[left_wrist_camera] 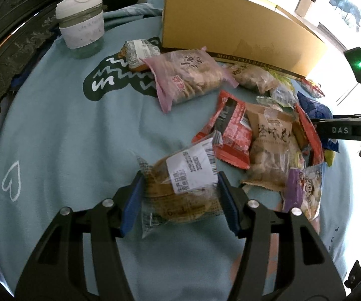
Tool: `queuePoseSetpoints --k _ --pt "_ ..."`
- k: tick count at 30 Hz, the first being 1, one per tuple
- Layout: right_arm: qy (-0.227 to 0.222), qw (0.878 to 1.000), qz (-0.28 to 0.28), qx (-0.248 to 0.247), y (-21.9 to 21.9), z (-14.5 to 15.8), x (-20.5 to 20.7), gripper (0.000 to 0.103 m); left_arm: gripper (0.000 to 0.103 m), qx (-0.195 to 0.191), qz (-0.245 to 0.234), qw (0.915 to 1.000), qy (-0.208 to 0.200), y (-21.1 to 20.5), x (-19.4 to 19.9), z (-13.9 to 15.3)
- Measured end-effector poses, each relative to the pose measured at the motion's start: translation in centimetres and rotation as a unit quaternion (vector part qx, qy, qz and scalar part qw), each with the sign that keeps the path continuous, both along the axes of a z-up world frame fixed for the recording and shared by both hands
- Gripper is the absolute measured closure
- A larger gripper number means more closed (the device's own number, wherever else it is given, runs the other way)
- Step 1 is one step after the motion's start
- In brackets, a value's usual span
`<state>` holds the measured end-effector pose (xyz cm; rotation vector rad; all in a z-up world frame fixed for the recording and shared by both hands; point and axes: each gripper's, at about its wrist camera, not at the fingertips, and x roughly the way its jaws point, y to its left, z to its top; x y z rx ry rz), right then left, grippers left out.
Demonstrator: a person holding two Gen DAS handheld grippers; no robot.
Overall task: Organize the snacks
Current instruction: 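Lift both packets over the yellow box and open both tools to drop them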
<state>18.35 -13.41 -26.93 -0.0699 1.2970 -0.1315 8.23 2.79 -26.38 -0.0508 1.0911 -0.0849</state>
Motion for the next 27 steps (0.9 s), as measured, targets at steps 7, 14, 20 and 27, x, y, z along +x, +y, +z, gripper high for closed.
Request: queuePoseSetpoints --k 7,14,20,27 --pt "-0.022 0.996 0.021 0.090 -2.8 2.4 -2.4 0.057 0.044 -0.008 0.006 0.9999 -0.003 0.3 0.2 0.1" --pt "-0.060 0.984 -0.008 0.165 -5.9 4.9 -5.3 0.059 0.044 -0.009 0.006 0.9999 -0.004 0.5 0.4 0.4" --pt "-0.067 0.983 -0.004 0.173 -5.9 6.1 -5.7 0.078 0.044 -0.013 0.002 0.9997 -0.019 0.4 0.6 1.6" --pt "-0.057 0.990 -0.065 0.109 -7.3 5.3 -8.3 0.031 0.044 -0.009 0.008 0.9999 -0.004 0.6 0.4 0.9"
